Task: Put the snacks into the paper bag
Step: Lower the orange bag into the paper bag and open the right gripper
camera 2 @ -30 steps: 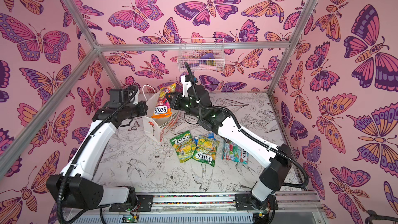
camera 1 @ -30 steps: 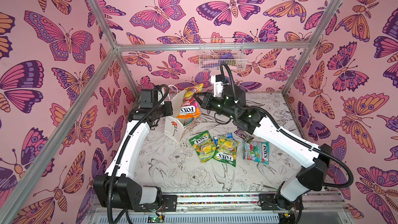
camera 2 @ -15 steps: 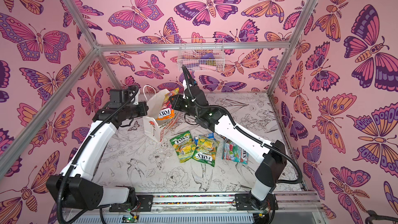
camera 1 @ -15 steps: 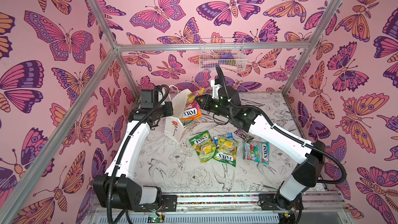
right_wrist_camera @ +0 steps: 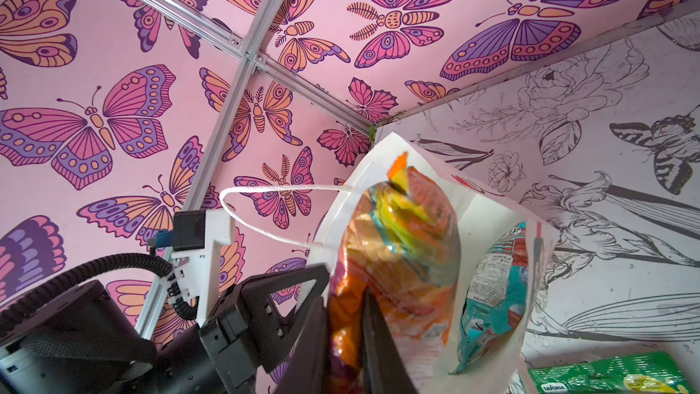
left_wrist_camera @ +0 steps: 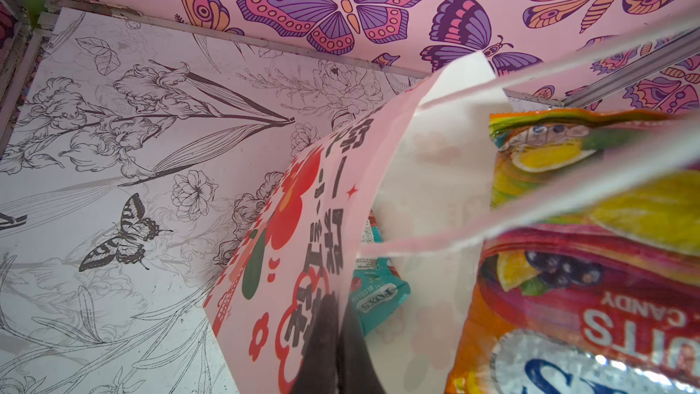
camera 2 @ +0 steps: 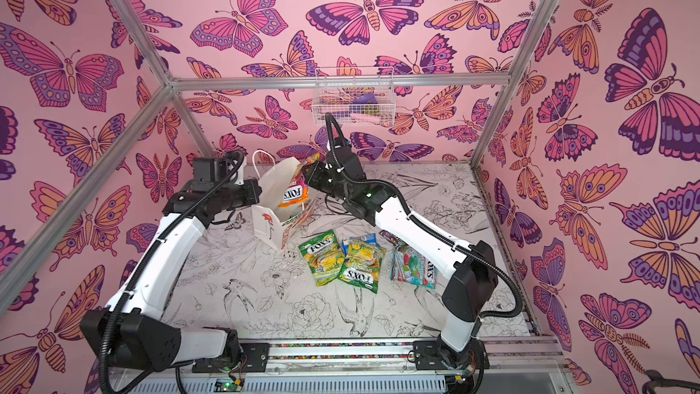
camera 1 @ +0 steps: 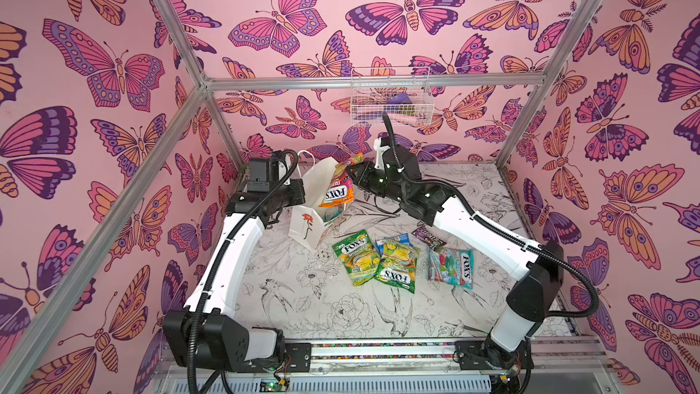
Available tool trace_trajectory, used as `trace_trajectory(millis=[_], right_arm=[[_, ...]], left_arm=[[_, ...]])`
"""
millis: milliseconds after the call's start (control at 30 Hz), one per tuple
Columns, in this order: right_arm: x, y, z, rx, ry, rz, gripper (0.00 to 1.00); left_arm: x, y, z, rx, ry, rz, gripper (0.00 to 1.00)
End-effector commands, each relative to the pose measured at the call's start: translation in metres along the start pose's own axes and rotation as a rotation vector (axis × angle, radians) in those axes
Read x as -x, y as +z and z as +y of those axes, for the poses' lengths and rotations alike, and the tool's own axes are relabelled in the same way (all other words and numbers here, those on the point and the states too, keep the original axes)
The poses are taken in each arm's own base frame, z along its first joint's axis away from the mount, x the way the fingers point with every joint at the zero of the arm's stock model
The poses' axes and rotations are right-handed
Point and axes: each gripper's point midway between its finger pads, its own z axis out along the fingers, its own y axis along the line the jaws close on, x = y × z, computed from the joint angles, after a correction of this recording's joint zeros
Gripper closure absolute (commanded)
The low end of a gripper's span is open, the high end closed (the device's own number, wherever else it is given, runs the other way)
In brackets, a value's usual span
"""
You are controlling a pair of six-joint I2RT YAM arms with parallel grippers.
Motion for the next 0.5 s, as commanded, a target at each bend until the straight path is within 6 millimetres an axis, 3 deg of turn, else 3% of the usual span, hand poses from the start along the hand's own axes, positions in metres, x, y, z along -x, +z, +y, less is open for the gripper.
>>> trace_trajectory(millis=[0,467], right_arm=[[0.014,-0.002,0.03,0.096,0.034,-0.029,1.0],[0.014,0.017,0.025,0.078,0.064,-0.033,1.0]], left_arm=[[0.004,-0.005,-0.011,-0.045,0.002,-0.031,1.0],[0.006,-0.007,-0.013,-0.054,0.003,-0.038,1.0]])
